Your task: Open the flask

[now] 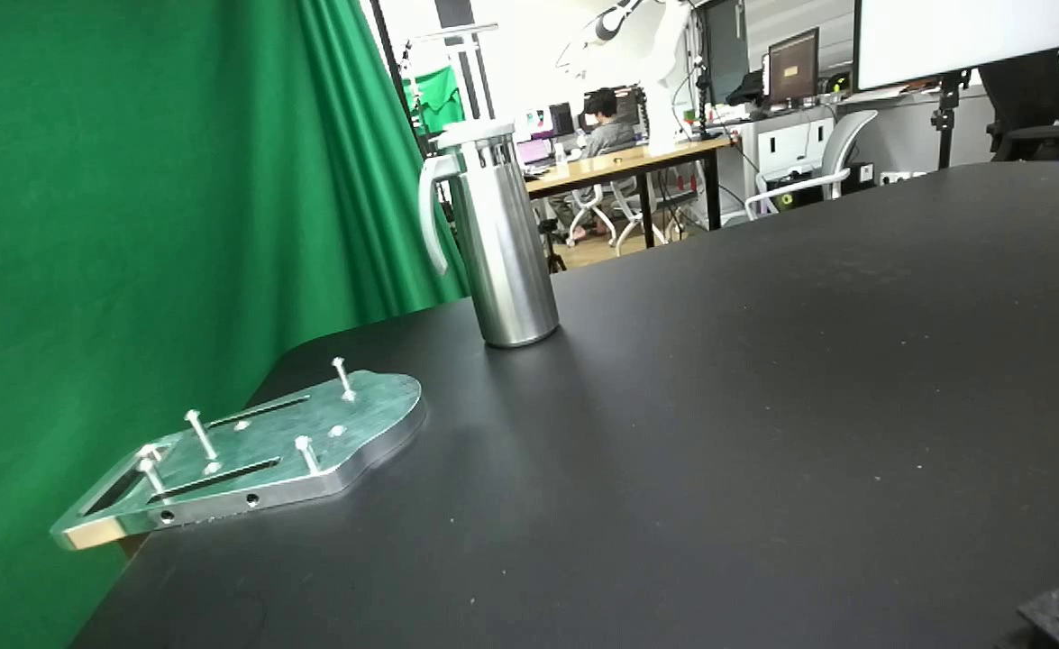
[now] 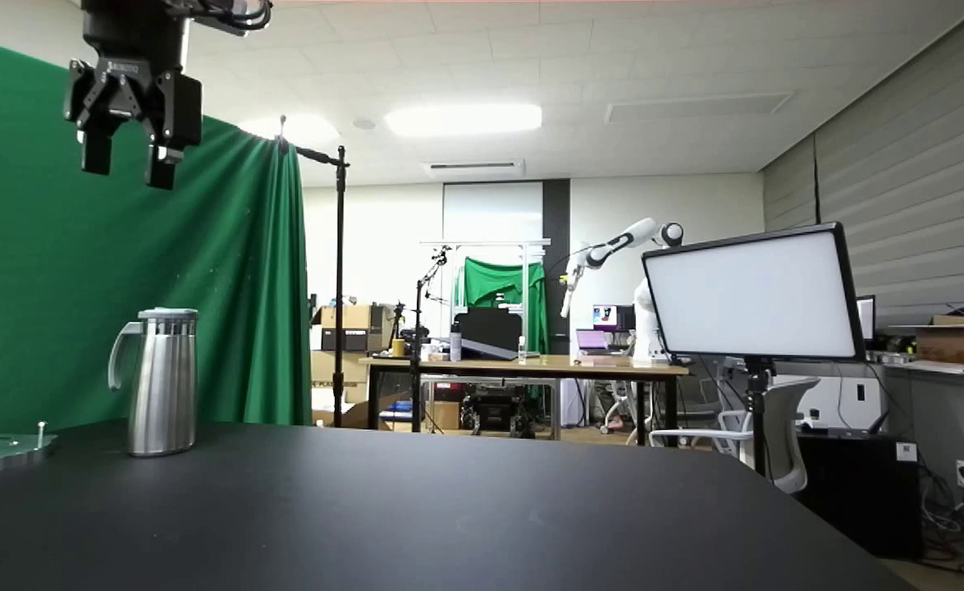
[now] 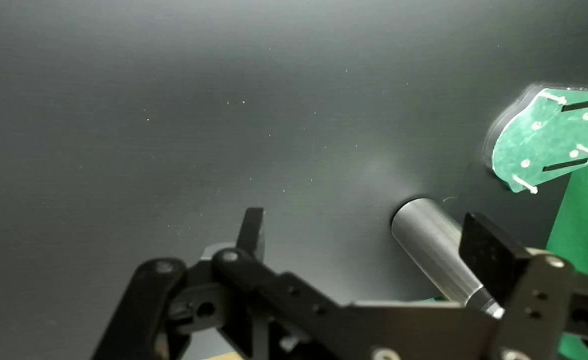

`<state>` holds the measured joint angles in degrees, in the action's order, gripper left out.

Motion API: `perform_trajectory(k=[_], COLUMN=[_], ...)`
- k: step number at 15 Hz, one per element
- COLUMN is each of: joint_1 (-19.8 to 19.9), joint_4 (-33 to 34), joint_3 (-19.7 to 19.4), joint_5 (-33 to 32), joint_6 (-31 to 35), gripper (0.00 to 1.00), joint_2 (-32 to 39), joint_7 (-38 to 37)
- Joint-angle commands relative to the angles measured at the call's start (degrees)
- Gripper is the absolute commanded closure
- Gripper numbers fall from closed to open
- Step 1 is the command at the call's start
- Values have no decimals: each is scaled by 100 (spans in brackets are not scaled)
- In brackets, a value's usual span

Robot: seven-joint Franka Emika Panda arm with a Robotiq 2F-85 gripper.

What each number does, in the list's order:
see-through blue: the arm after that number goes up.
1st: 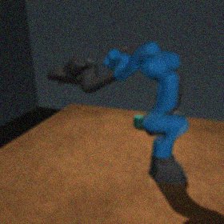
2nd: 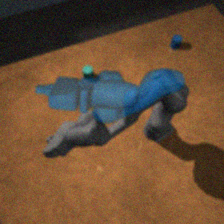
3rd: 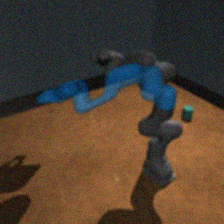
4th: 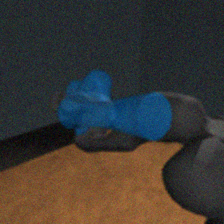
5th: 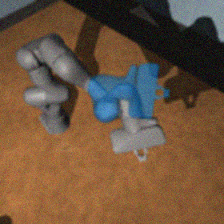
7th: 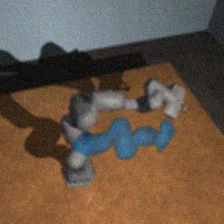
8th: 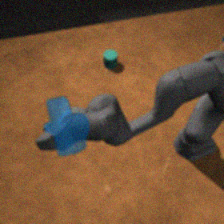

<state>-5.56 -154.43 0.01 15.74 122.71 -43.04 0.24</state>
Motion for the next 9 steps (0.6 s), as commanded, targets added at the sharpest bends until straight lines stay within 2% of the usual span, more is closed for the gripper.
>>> perform_trajectory(k=[1, 5, 6, 7, 9], joint_1=[-73, -225, -262, -284, -311], joint_4=[452, 1071, 1297, 1488, 1975], joint_3=[101, 325, 409, 480, 654], joint_5=[25, -62, -108, -147, -303], joint_6=[362, 793, 866, 954, 1067], gripper=[0, 0, 25, 26, 40], joint_2=[642, 1628, 1940, 2204, 2788], joint_7=[10, 43, 27, 18, -21])
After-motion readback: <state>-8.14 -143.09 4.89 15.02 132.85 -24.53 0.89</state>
